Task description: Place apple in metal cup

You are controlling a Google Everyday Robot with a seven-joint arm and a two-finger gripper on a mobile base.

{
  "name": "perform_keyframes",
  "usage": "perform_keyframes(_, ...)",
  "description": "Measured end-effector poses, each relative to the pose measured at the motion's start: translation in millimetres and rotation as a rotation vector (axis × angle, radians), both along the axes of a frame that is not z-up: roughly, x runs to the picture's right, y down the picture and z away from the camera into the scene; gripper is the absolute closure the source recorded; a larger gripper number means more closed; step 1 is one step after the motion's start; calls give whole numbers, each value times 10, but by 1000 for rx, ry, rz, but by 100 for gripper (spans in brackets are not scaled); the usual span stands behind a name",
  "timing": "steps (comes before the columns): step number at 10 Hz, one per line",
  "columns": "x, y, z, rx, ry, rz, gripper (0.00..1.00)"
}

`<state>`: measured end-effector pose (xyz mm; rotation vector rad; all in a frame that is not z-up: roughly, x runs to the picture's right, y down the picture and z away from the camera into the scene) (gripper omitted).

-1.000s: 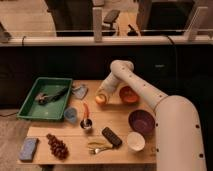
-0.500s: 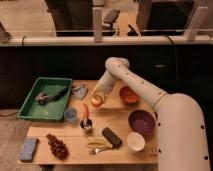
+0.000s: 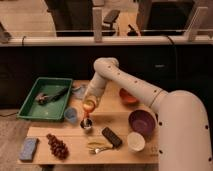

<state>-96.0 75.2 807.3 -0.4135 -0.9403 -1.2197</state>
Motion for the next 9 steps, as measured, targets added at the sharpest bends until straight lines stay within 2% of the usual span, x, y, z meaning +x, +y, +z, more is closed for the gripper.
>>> perform_keyframes(2, -81, 128, -189, -20, -11, -56, 100)
perform_keyframes(6, -141, 342, -390, -56, -16, -135, 100)
perform_keyframes(7, -140, 365, -416, -62, -12, -140, 96)
perform_keyframes(9, -123, 415, -463, -71, -6, -147, 78)
